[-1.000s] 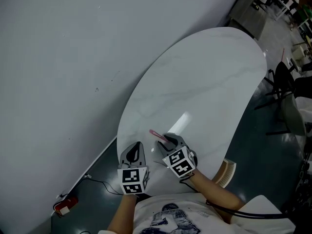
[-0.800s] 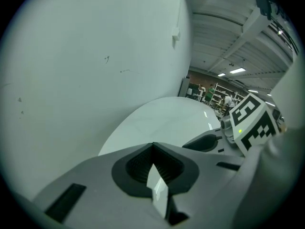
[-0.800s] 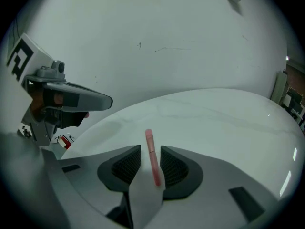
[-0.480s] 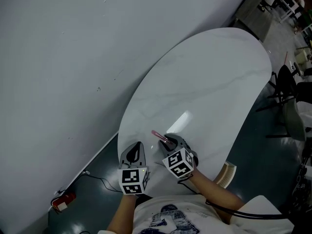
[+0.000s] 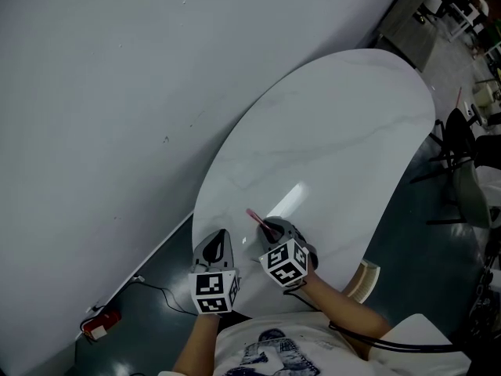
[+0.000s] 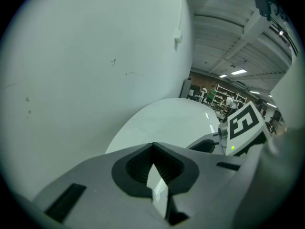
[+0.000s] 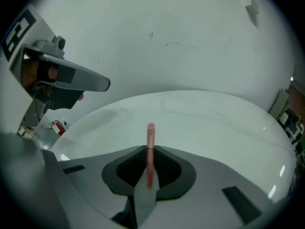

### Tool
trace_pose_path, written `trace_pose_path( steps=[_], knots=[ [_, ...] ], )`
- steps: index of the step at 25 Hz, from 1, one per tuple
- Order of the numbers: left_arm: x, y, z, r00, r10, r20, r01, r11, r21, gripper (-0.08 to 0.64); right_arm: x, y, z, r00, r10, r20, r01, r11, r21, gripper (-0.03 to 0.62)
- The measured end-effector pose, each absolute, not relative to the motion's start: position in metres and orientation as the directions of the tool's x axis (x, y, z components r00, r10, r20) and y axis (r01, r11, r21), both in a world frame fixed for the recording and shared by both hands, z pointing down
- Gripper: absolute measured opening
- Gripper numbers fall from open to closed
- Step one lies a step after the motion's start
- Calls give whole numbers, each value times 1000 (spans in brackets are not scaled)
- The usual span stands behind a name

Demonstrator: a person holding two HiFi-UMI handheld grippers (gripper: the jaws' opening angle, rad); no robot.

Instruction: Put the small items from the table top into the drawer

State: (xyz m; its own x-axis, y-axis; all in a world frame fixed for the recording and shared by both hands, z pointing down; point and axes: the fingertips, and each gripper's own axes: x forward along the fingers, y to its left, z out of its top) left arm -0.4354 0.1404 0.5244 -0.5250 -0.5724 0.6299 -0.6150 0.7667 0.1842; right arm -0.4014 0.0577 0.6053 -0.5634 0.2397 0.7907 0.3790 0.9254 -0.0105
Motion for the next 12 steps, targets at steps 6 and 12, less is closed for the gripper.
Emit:
trace_pose_path(
  steps=[6,12],
  knots=[
    [-430,156,514,-540,-574,615,-617,767,175,34,-394,55,592,-583,217,783,333,943,-13,61],
    [-420,163,500,-532,-604,594,-651,740,170,34,-380,57,567,-629,178,757,263,965,-8,61]
  ],
)
